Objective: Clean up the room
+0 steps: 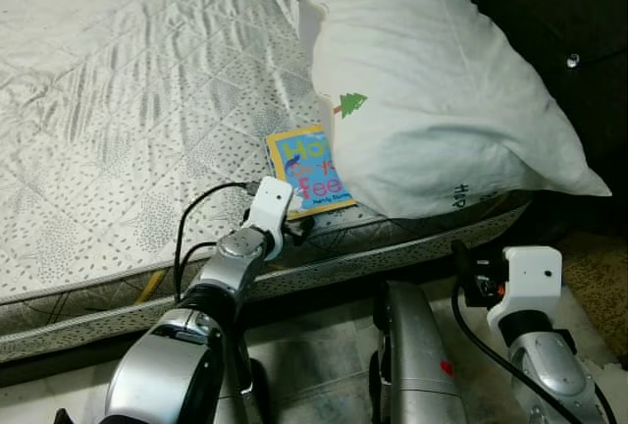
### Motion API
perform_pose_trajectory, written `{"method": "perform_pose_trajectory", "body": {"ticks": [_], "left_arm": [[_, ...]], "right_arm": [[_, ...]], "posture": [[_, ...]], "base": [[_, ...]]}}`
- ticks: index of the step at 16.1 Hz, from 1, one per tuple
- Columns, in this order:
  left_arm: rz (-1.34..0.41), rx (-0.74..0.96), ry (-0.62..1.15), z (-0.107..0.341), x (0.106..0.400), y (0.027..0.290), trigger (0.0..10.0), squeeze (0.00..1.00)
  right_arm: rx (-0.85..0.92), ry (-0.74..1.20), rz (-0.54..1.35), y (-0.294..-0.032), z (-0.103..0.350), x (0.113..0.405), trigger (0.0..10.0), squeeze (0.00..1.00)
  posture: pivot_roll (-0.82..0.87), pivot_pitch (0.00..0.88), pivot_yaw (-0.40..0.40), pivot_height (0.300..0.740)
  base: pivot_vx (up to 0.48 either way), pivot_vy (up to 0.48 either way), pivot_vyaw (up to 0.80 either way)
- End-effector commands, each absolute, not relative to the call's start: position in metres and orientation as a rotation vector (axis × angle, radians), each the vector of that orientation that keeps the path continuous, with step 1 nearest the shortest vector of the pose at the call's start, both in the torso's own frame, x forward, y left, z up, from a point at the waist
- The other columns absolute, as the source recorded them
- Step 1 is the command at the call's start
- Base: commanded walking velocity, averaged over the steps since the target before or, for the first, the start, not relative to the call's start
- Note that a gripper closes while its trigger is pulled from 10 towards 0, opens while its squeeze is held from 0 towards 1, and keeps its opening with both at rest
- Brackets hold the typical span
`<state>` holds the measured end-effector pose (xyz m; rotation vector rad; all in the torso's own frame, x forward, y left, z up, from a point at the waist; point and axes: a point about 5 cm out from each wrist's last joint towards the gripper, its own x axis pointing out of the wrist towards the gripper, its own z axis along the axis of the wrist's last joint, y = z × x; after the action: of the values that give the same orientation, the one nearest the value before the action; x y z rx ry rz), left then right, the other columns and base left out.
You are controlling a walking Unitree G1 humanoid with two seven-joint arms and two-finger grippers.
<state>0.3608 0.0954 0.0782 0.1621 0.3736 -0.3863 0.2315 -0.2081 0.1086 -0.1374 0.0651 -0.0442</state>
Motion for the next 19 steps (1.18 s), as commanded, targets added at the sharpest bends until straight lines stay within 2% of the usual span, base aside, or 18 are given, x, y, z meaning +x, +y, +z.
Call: {"method": "perform_pose_trajectory", "body": {"ticks": [1, 14, 19], "left_arm": [[-0.316, 0.193, 0.444, 0.063, 0.355, 0.117, 10.0, 0.00], [-0.218, 0.174, 0.433, 0.063, 0.356, 0.145, 10.0, 0.00], [-0.270, 0.113, 0.375, 0.061, 0.347, 0.133, 10.0, 0.00]], "right_arm": [[-0.142, 0.067, -0.046, -0.209, 0.108, 0.230, 10.0, 0.00], [-0.143, 0.056, -0.035, -0.207, 0.108, 0.240, 10.0, 0.00], [-0.132, 0.034, -0.024, -0.202, 0.109, 0.251, 10.0, 0.00]], "posture": [[-0.11, 0.202, 0.057, 0.530], [-0.10, 0.177, 0.049, 0.530], [-0.07, 0.151, 0.051, 0.530]], "base": [[0.000, 0.000, 0.00], [0.000, 0.000, 0.00], [0.000, 0.000, 0.00]]}}
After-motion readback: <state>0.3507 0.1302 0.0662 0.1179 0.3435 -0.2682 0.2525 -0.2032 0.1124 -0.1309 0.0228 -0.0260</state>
